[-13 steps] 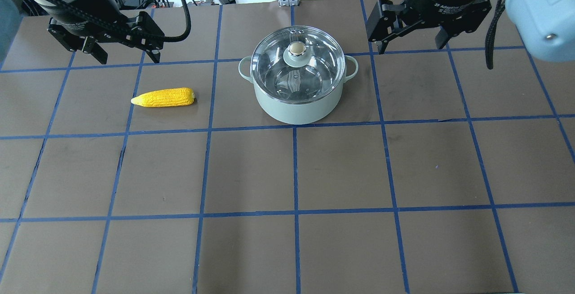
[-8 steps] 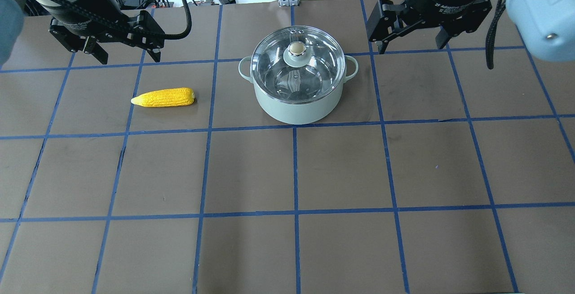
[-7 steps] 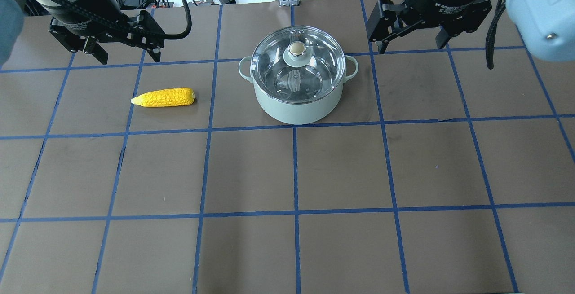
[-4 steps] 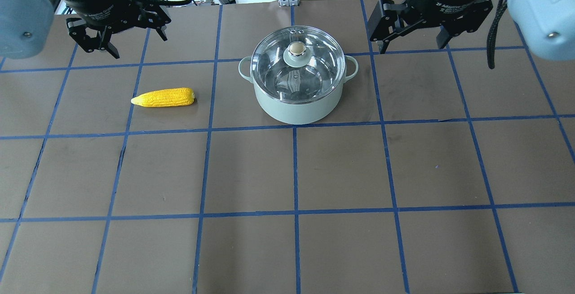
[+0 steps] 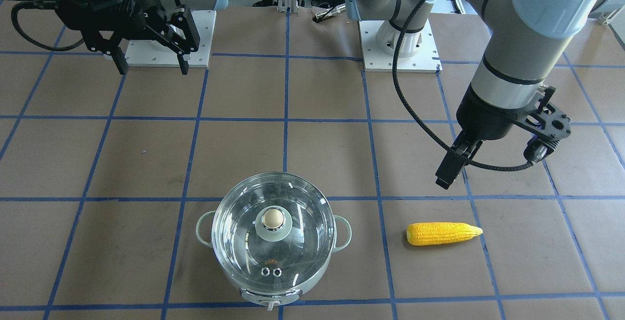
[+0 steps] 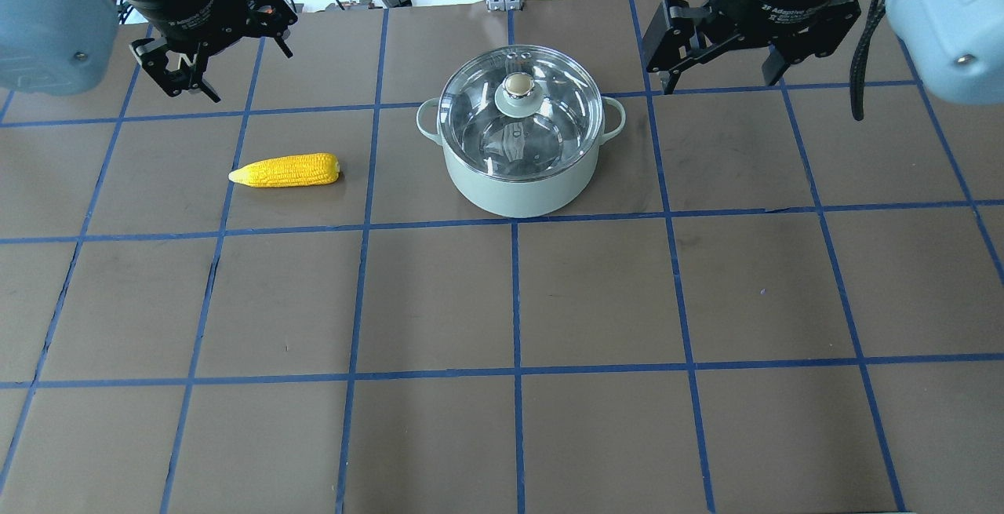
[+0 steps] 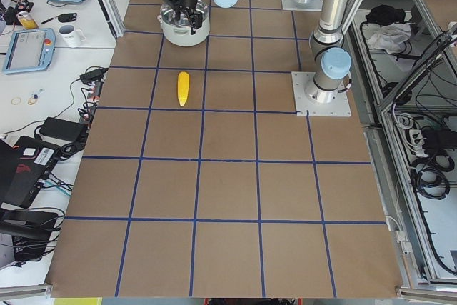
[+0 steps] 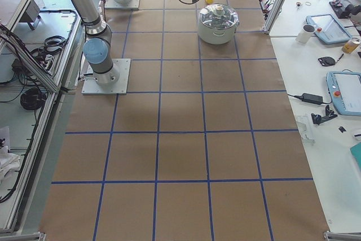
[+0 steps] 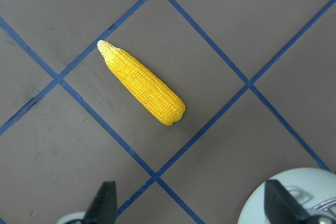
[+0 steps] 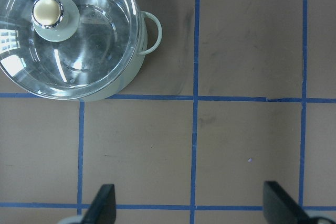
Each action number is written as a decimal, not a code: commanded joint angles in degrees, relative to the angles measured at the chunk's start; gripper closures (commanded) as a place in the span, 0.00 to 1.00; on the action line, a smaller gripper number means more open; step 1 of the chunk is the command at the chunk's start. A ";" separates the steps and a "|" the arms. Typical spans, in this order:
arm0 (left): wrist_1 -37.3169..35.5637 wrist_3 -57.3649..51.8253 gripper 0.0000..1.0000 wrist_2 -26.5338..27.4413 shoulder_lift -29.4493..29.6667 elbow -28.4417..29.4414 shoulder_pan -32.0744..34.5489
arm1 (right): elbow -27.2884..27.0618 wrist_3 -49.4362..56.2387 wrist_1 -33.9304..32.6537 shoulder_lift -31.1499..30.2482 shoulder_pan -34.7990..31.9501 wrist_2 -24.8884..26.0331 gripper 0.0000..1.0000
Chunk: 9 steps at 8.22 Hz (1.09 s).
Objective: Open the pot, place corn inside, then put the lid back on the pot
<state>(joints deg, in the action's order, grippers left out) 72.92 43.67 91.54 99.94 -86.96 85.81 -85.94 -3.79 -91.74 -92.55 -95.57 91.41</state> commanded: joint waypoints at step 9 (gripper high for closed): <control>-7.96 27.67 0.00 -2.51 19.04 -0.14 -6.97 | 12.64 -17.56 -26.33 34.07 -10.95 0.09 0.00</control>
<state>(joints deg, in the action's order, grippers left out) 68.01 67.05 88.78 115.53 -87.12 78.85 -75.40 -16.24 -109.45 -66.72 -104.16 91.34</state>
